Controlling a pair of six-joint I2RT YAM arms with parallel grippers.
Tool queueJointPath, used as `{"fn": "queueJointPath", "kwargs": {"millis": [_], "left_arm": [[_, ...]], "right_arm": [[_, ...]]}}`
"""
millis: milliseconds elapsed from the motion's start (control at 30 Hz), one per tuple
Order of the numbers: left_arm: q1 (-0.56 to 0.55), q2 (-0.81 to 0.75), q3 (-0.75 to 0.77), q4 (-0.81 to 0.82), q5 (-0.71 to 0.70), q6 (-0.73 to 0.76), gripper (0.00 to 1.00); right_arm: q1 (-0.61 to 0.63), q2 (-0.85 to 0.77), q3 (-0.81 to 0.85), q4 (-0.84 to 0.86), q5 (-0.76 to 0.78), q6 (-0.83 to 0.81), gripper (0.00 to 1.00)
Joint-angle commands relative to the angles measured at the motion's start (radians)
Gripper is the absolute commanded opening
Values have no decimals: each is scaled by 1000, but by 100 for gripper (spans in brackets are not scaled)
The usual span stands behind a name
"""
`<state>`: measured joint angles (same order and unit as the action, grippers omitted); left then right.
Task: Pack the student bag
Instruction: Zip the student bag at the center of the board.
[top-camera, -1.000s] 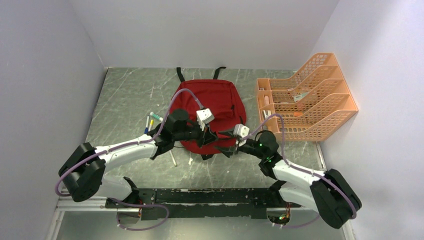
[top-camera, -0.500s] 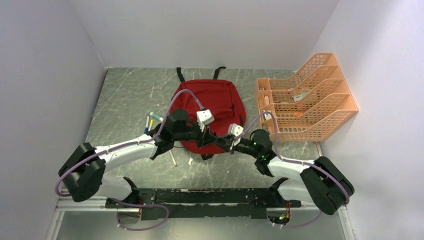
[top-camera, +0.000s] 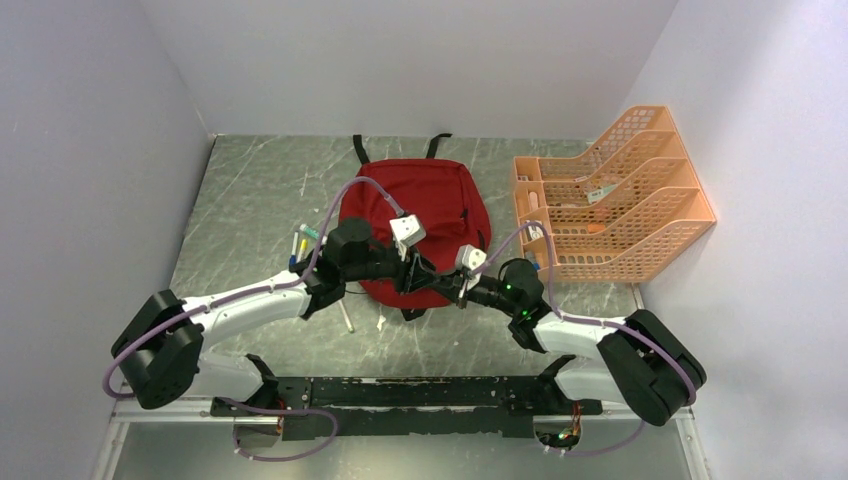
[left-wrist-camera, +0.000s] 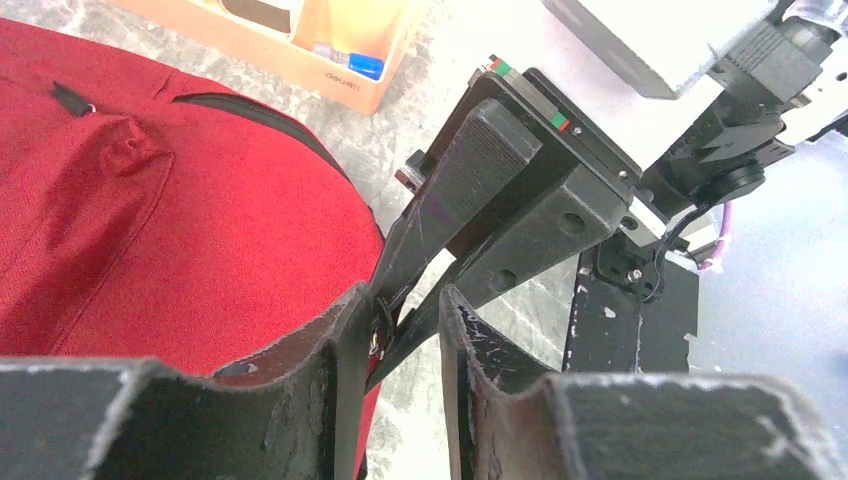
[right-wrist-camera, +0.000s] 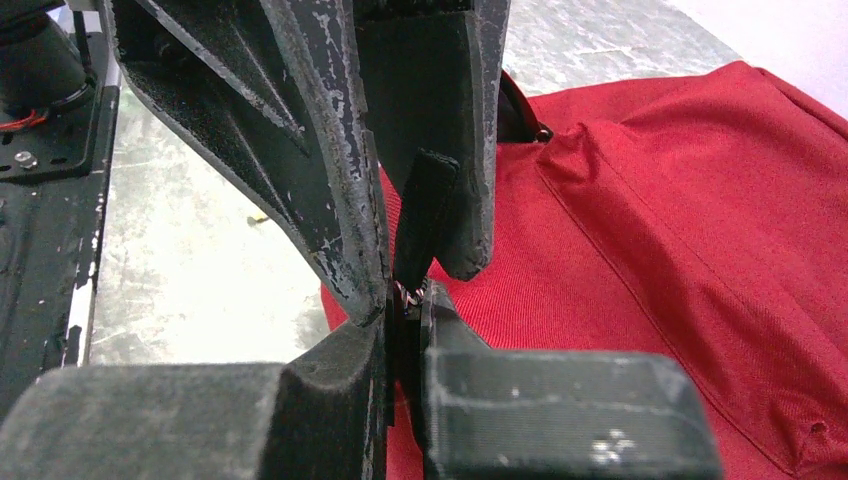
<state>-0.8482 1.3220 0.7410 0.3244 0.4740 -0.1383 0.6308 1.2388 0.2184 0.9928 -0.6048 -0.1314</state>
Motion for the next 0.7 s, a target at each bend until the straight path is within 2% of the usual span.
{"fn": "queueJointPath", "kwargs": {"millis": [0,100,267,367,400,467,567,667], "left_arm": [[-5,11,19,64,18,-15,36],[-5,22,21,78,30,-23,28],[-6,42,24,81,39,-29,7],[-7,56,37,59,20,-35,5],[-6,57,41,50,10,-33,5],[-6,53,41,45,5,-21,5],[-6,42,38,44,11,3,5],[-5,31,28,32,5,17,5]], "right_arm": [[10,-13,24,72,-40,1,0],[10,-30,20,69,-33,2,0],[10,-44,17,59,-36,-1,0],[11,-45,15,62,-29,19,0],[12,-48,17,55,-16,34,3],[11,-71,31,3,1,88,21],[11,-140,45,-104,17,166,35],[11,-258,65,-299,156,203,52]]}}
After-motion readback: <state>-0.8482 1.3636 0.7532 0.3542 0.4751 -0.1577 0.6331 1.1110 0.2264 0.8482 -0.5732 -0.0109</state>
